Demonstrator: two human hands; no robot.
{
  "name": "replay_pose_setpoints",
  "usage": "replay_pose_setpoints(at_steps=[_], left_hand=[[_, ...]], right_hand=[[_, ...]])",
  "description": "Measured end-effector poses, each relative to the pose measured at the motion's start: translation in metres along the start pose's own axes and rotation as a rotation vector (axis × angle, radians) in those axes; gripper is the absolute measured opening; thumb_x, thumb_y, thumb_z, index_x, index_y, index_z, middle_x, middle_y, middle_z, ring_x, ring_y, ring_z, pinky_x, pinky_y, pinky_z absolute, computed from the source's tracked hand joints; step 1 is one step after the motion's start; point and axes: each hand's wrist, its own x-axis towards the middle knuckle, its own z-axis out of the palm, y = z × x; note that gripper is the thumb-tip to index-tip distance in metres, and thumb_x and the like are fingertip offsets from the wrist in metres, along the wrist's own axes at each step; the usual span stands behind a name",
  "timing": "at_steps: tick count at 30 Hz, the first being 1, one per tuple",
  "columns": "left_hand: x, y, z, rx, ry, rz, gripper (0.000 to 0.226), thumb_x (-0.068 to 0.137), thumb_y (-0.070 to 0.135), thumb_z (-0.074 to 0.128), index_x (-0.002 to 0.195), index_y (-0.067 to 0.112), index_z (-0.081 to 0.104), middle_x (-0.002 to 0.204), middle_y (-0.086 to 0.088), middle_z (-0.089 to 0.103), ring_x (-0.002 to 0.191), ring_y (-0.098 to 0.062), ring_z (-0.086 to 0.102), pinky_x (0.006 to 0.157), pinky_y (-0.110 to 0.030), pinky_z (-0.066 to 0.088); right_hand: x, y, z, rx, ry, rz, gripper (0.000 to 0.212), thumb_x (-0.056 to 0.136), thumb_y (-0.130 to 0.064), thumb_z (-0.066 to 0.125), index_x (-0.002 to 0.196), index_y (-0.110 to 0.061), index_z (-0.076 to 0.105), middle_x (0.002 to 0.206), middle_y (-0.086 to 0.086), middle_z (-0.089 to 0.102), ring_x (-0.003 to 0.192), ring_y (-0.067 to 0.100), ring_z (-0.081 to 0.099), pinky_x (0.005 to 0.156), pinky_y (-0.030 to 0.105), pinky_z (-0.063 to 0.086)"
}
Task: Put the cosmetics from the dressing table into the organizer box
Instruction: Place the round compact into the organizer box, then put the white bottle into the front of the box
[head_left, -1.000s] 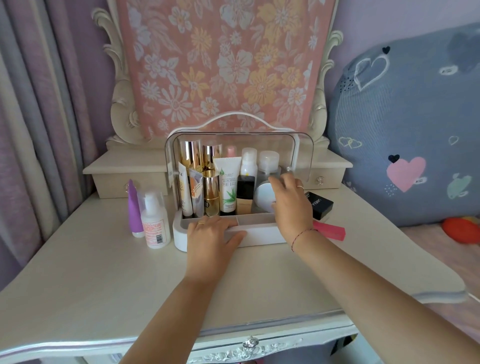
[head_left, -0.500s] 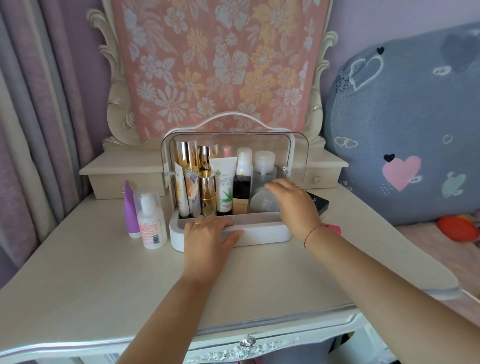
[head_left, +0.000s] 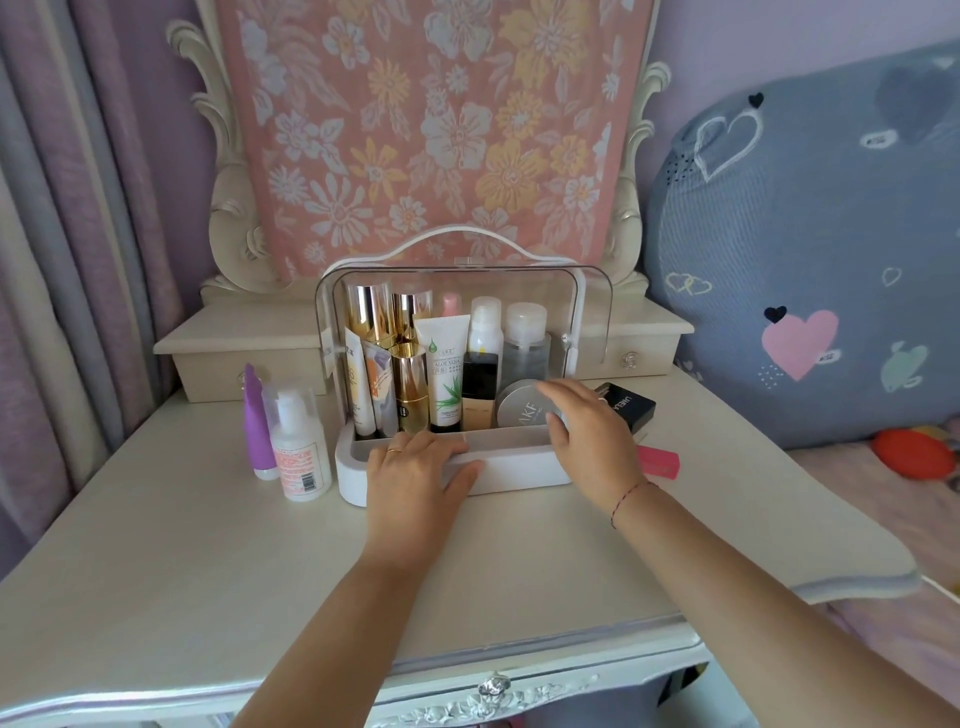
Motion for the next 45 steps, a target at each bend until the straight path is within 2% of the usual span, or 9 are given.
replay_pose_setpoints(at_steps=[4,8,12,15,18,21,26,37,45], left_hand=[[0.0,-0.001,0.0,0.007,-0.005,0.006,0.043,0.08,0.051,0.041,0.091,0.023,0.072,0.086,0.005,0.071,0.082,-0.023,0.061,0.071,-0.032,0.031],[0.0,0.0,0.0,0.001,-0.001,-0.004,0.043,0.08,0.052,0.042,0.091,0.024,0.072,0.085,0.005,0.071,0.082,-0.022,0.06,0.072,-0.032,0.032],[0.0,0.004,-0.007,-0.103,0.07,-0.045,0.03,0.081,0.042,0.052,0.091,0.02,0.071,0.088,0.001,0.069,0.084,-0.024,0.06,0.074,-0.034,0.039],[0.0,0.006,-0.024,-0.201,0.243,-0.148,0.017,0.084,0.029,0.064,0.096,0.018,0.069,0.097,0.001,0.066,0.094,-0.02,0.056,0.081,-0.036,0.044],[-0.002,-0.002,-0.047,-0.223,0.496,-0.316,0.023,0.078,0.025,0.073,0.096,0.014,0.064,0.098,-0.002,0.059,0.094,-0.018,0.051,0.081,-0.034,0.043],[-0.008,-0.027,-0.063,-0.245,0.658,-0.609,0.042,0.069,0.027,0.077,0.1,0.009,0.055,0.1,-0.008,0.053,0.095,-0.025,0.048,0.083,-0.04,0.041],[-0.014,-0.06,-0.054,-0.326,0.444,-0.981,0.051,0.068,0.036,0.074,0.104,0.009,0.05,0.104,-0.012,0.055,0.101,-0.035,0.051,0.09,-0.049,0.043],[-0.006,-0.057,-0.042,-0.129,0.29,-0.906,0.059,0.072,0.051,0.068,0.115,0.013,0.055,0.111,-0.012,0.056,0.104,-0.033,0.05,0.092,-0.042,0.039],[-0.053,-0.01,-0.08,-0.361,0.281,-0.611,0.03,0.078,0.043,0.066,0.089,0.017,0.056,0.078,0.003,0.061,0.074,-0.013,0.06,0.057,-0.022,0.041]], right_hand=[[-0.007,0.001,-0.001,0.058,-0.007,0.059,0.038,0.088,-0.004,0.053,0.124,-0.012,0.06,0.123,0.006,0.061,0.113,0.026,0.056,0.09,0.028,0.043],[-0.018,0.01,-0.013,0.185,0.218,0.182,0.021,0.082,0.001,0.057,0.097,-0.01,0.068,0.097,0.002,0.064,0.092,0.026,0.061,0.079,0.031,0.05],[-0.03,0.012,-0.025,0.28,0.336,0.338,0.019,0.081,0.004,0.058,0.09,-0.009,0.069,0.091,0.003,0.063,0.071,0.013,0.057,0.065,0.005,0.042],[-0.035,0.004,-0.023,0.283,0.279,0.302,0.017,0.081,0.001,0.061,0.087,-0.012,0.068,0.084,0.004,0.064,0.067,0.004,0.054,0.064,0.004,0.04],[-0.036,-0.003,-0.018,0.277,0.213,0.191,0.013,0.08,0.001,0.064,0.086,-0.01,0.068,0.077,0.001,0.061,0.065,0.008,0.055,0.062,0.004,0.039],[-0.036,-0.006,-0.015,0.264,0.178,0.112,0.013,0.078,0.004,0.064,0.084,-0.009,0.066,0.075,0.004,0.062,0.062,0.02,0.057,0.06,0.02,0.046],[-0.036,-0.006,-0.014,0.25,0.17,0.099,0.014,0.078,0.004,0.062,0.082,-0.009,0.065,0.076,0.007,0.063,0.064,0.025,0.058,0.058,0.039,0.051],[-0.036,-0.006,-0.016,0.235,0.179,0.126,0.014,0.078,0.005,0.062,0.083,-0.008,0.065,0.078,0.006,0.062,0.065,0.025,0.057,0.058,0.031,0.047],[-0.036,-0.01,-0.02,0.255,0.181,0.161,0.018,0.077,0.006,0.063,0.083,-0.011,0.064,0.076,0.003,0.059,0.063,0.022,0.054,0.059,0.033,0.047]])
